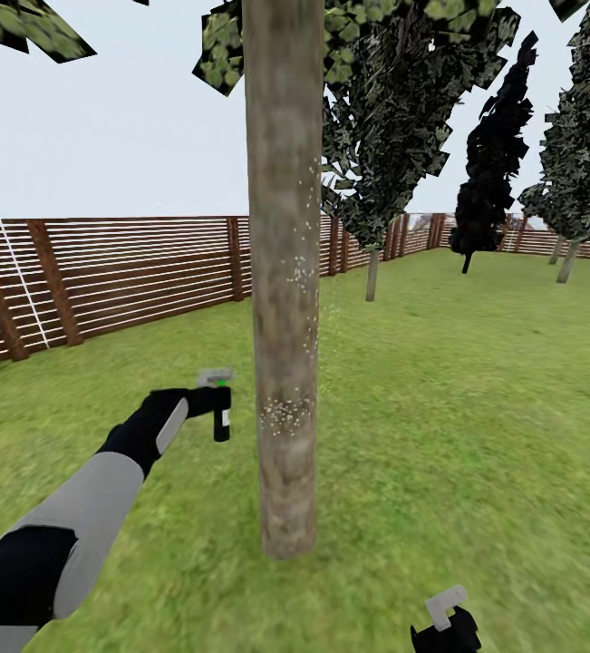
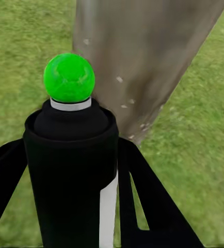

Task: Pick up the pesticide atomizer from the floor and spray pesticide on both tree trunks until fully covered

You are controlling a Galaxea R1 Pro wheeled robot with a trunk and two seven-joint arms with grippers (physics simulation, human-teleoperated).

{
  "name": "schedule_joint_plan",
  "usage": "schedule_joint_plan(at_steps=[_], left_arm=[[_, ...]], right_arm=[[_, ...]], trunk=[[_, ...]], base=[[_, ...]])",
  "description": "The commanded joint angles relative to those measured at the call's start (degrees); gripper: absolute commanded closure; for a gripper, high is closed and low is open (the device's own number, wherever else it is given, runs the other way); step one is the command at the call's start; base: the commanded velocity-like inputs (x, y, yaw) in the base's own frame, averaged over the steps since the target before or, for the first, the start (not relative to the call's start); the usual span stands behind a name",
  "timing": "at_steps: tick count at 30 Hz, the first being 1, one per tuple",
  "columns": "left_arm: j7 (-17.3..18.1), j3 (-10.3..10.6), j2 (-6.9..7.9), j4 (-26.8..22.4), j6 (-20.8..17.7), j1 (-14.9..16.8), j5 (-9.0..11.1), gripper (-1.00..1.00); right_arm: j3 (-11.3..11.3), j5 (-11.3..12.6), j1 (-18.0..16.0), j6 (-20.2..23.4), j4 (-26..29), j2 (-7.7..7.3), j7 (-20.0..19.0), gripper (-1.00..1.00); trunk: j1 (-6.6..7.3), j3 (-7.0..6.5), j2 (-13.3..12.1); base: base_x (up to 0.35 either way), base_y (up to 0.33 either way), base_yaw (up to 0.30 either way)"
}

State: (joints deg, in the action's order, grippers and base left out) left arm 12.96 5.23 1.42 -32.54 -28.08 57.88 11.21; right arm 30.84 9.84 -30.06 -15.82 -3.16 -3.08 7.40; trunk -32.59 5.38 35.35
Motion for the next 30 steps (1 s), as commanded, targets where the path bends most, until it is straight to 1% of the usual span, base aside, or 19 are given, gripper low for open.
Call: schedule_joint_plan(at_steps=[1,2,4,6,7,9,10,11,12,13,14,15,18,20,22,26,28,30], left_arm=[[-0.1,-0.1,-0.11,-0.6,-1.9,0.1,0.1,1.0],[-0.1,-0.1,-0.17,-1.9,-3.0,0.1,0.1,1.0],[0.0,-0.1,-0.38,-7.1,-6.8,0.2,0.2,1.0],[0.0,-0.1,-1.57,-11.3,-10.2,0.3,0.2,1.0],[0.0,-0.1,-1.77,-12.2,-11.4,0.6,0.2,1.0],[0.0,-0.1,-2.03,-13.9,-14.2,2.4,0.2,1.0],[0.0,-0.1,-2.08,-14.2,-14.7,3.3,0.5,1.0],[0.0,-0.1,-2.1,-14.3,-15.0,4.3,1.8,1.0],[0.0,-0.1,-2.11,-14.4,-15.5,5.3,3.6,1.0],[-0.1,-0.1,-2.1,-14.4,-16.3,5.9,4.5,1.0],[-0.2,-0.1,-2.11,-14.5,-18.3,6.7,5.6,1.0],[-0.2,-0.1,-2.09,-14.6,-19.0,7.5,5.9,1.0],[-0.2,-0.2,-2.05,-14.5,-19.7,9.5,6.2,1.0],[-0.2,-0.2,-2.04,-14.5,-21.9,12.1,6.3,1.0],[-0.2,-0.3,-2.04,-14.5,-22.8,13.7,6.3,1.0],[-0.2,-0.3,-2.04,-13.9,-23.6,17.4,6.3,1.0],[-0.3,-0.3,-2.04,-13.9,-26.8,19.1,6.3,1.0],[-0.3,-0.3,-2.04,-13.9,-27.9,20.9,6.3,1.0]], right_arm=[[0.0,0.0,0.0,0.0,0.0,0.0,0.0,-1.0],[0.0,0.0,0.0,0.0,0.0,0.01,0.0,-1.0],[0.0,0.0,0.0,0.0,0.0,0.01,0.0,-1.0],[0.0,0.0,0.0,0.0,0.0,0.01,0.0,-1.0],[0.0,0.0,0.0,0.0,0.0,0.01,0.0,-1.0],[0.0,0.0,0.0,0.0,0.0,0.01,0.0,-1.0],[0.0,0.0,0.0,0.0,0.0,0.01,0.0,-1.0],[0.0,0.0,0.0,0.0,0.0,0.04,0.0,-1.0],[0.0,0.0,0.0,0.0,0.0,0.04,0.0,-1.0],[0.0,0.0,0.0,0.0,0.0,0.03,0.0,-1.0],[0.0,0.0,0.0,0.0,0.0,0.02,0.0,-1.0],[0.0,0.0,0.0,0.0,0.0,0.02,0.0,-1.0],[0.0,0.0,0.0,0.0,0.0,0.05,0.0,-1.0],[0.0,0.0,0.0,0.0,0.0,0.09,0.0,-1.0],[0.0,0.0,0.0,0.0,0.0,0.09,0.0,-1.0],[0.0,0.0,0.0,0.0,0.0,0.1,0.0,-1.0],[0.0,0.0,0.0,0.0,0.0,0.1,0.0,-1.0],[0.0,0.0,0.0,0.0,0.0,0.1,0.0,-1.0]], trunk=[[0.0,0.0,0.0],[0.0,0.0,0.0],[0.0,0.0,0.0],[0.0,0.0,0.0],[0.0,0.0,0.0],[0.0,0.0,0.0],[0.0,0.0,0.0],[0.0,0.0,0.0],[0.0,0.0,0.0],[0.0,0.0,0.0],[0.0,0.0,0.0],[0.0,0.0,0.0],[0.0,0.0,0.0],[0.0,0.0,0.0],[0.0,0.0,0.0],[0.0,0.0,0.0],[0.0,0.0,0.0],[0.0,0.0,0.0]], base=[[0.0,0.0,0.0],[0.0,0.0,0.0],[0.0,0.0,0.0],[0.0,0.0,0.0],[0.0,0.0,0.0],[0.0,0.0,0.0],[0.0,0.0,0.0],[0.0,0.0,0.0],[0.0,0.0,0.0],[0.0,0.0,0.0],[0.0,0.0,0.0],[0.0,0.0,0.0],[0.0,0.0,0.0],[0.0,0.0,0.0],[0.0,0.0,0.0],[0.0,0.0,0.0],[0.0,0.0,0.0],[0.0,0.0,0.0]])
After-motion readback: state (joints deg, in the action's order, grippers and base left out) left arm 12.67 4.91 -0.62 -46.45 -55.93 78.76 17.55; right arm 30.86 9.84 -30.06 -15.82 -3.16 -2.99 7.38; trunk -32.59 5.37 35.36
